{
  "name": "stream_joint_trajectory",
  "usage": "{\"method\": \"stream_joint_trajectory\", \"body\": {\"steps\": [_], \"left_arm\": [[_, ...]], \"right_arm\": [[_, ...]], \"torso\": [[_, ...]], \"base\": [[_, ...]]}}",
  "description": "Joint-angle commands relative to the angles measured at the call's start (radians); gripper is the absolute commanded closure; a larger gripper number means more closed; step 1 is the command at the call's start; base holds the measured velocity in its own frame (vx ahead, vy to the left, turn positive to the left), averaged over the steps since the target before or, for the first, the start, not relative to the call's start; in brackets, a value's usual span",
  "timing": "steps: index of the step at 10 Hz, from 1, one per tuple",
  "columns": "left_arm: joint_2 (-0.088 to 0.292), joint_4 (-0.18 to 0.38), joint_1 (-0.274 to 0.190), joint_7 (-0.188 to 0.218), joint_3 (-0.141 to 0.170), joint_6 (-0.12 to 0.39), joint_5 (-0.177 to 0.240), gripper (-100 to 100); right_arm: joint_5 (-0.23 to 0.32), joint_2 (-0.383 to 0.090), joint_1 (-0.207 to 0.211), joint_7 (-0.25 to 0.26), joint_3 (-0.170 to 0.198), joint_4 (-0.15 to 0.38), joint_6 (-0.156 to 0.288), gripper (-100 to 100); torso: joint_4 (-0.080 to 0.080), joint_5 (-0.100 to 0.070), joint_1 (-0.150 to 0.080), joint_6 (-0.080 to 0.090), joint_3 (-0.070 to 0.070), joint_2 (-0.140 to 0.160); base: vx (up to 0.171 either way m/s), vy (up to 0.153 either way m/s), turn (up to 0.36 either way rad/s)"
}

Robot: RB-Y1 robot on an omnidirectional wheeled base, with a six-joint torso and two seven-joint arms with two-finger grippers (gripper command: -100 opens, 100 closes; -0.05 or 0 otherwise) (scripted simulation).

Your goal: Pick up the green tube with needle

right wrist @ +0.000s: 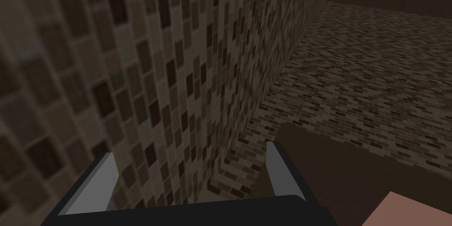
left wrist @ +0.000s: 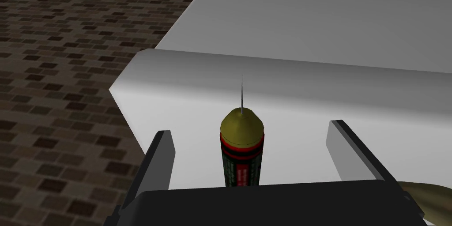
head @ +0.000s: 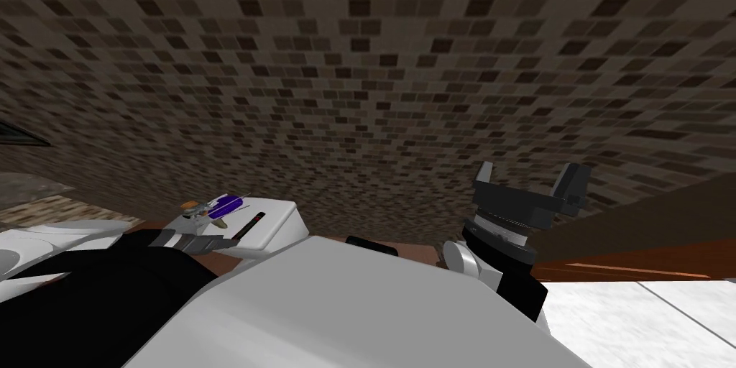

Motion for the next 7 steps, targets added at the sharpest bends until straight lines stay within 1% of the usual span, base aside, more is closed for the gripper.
{"method": "stream_joint_trajectory", "body": {"steps": [1, 2, 6, 7], "left_arm": [[0.000, 0.000, 0.000, 0.000, 0.000, 0.000, 0.000, 0], [-0.022, 0.031, -0.016, 0.005, 0.006, -0.012, -0.019, -100], [-0.111, 0.146, -0.081, 0.024, 0.030, -0.059, -0.094, -100], [-0.111, 0.153, -0.081, 0.024, 0.030, -0.059, -0.094, -100]], "right_arm": [[0.000, 0.000, 0.000, 0.000, 0.000, 0.000, 0.000, 0], [0.000, 0.000, 0.000, 0.000, 0.000, 0.000, 0.000, 0], [0.000, 0.000, 0.000, 0.000, 0.000, 0.000, 0.000, 0], [0.000, 0.000, 0.000, 0.000, 0.000, 0.000, 0.000, 0]], "torso": [[0.000, 0.000, 0.000, 0.000, 0.000, 0.000], [0.000, 0.000, 0.001, 0.000, 0.000, 0.001], [0.001, 0.001, 0.001, 0.000, 0.004, 0.006], [0.001, 0.003, 0.002, -0.001, 0.004, 0.007]], "base": [[0.000, 0.000, 0.000], [-0.031, 0.000, -0.072], [-0.076, -0.007, -0.110], [-0.053, -0.008, -0.029]]}}
